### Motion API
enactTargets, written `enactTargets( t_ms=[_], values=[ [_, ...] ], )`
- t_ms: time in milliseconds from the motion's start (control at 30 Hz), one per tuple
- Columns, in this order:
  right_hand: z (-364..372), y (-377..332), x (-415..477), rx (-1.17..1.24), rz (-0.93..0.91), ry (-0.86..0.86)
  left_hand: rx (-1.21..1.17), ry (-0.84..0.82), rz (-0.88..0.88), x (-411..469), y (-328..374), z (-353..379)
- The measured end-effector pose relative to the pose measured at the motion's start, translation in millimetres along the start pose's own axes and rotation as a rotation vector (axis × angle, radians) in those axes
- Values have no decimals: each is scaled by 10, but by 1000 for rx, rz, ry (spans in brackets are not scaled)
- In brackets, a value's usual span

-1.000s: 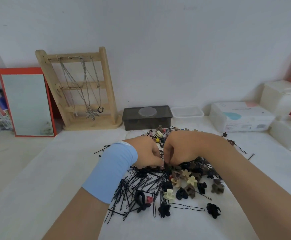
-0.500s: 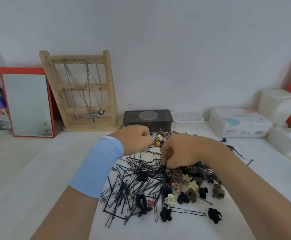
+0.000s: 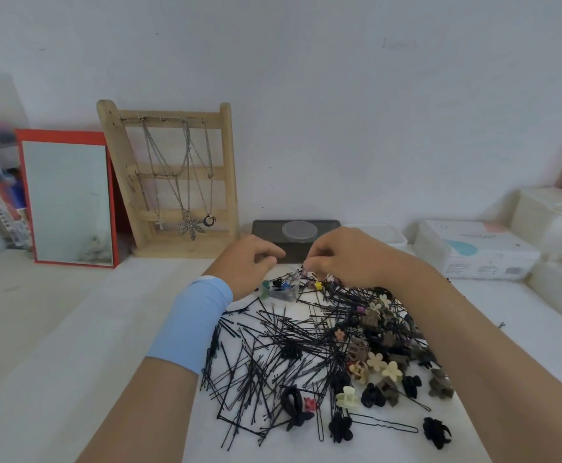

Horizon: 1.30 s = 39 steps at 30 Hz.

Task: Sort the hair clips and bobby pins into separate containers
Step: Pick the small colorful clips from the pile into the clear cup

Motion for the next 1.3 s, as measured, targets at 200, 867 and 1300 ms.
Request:
enactTargets(
  t_ms=[200,867,1300],
  values=[
    [172,-150,320,40,-43,38,-76,-130,-113,-76,-37,116],
    [93,400,201,-181,-7,10,573,-100,266,139,541,464],
    [44,764,165,-135,45,21,639,-136,304,262,599,736]
  ],
)
Point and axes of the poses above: each hand's wrist, its own x-axis towards the middle knuckle, its own z-axis out of the palm, y = z × x, the point moved 10 cm from there along x, towards the middle knuckle, and after that the axes turned 14 degrees about y, right-handed, at the moved point
